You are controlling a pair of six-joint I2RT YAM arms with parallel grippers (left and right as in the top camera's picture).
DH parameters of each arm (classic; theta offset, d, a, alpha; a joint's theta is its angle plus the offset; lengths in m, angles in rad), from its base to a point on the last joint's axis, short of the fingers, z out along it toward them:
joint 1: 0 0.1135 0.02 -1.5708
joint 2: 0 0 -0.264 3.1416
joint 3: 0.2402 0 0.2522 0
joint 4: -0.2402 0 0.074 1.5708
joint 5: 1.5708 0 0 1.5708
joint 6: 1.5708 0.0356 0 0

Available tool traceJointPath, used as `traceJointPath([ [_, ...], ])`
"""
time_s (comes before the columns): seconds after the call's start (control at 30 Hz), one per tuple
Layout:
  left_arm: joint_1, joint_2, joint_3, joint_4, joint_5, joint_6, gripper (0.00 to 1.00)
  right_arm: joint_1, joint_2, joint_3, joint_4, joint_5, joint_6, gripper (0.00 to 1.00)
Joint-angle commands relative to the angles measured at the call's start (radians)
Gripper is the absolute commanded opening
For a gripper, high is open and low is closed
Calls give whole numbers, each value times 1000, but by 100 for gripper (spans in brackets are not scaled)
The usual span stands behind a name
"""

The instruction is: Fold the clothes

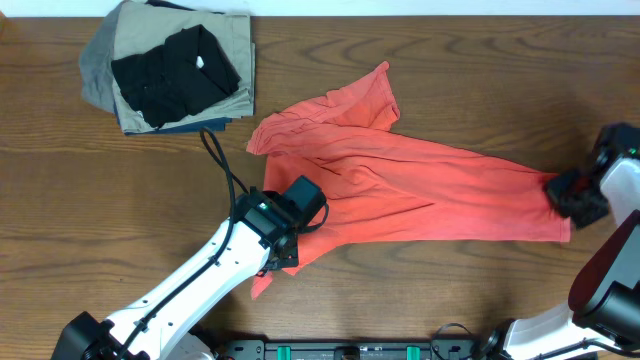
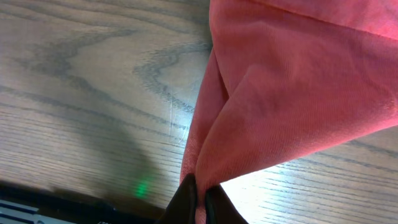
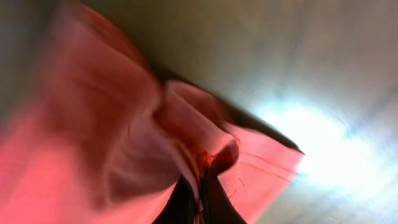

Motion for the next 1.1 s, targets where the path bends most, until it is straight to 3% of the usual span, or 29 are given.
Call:
traceJointPath([
  [0.0, 4, 4, 9, 3, -20, -8, 6, 5, 5, 89, 18, -100, 3, 1],
  [0.13, 4, 4, 9, 13, -20, -8, 6, 15, 5, 113, 127, -202, 6, 7],
  [0.3, 4, 4, 9, 27, -20, -8, 6, 62, 18, 113, 271, -195, 34, 11],
  [0.4, 4, 4, 9, 28, -20, -8, 6, 96, 31, 113, 330, -148, 33, 21],
  [0.6, 4, 4, 9, 28, -20, -8, 6, 106, 33, 124, 298, -116, -13, 26],
  [0.63, 4, 5, 9, 28, -20, -8, 6, 103, 32, 130, 273, -116, -16, 32],
  [0.7, 4, 4, 9, 28, -20, -8, 7, 93, 31, 142, 236, -116, -15, 60],
  [0.9, 4, 5, 9, 37, -20, -8, 6, 74, 35, 150, 195, -104, -16, 69],
  [1.07, 4, 5, 9, 57, -20, -8, 6, 84, 53, 150, 196, -100, -16, 69],
])
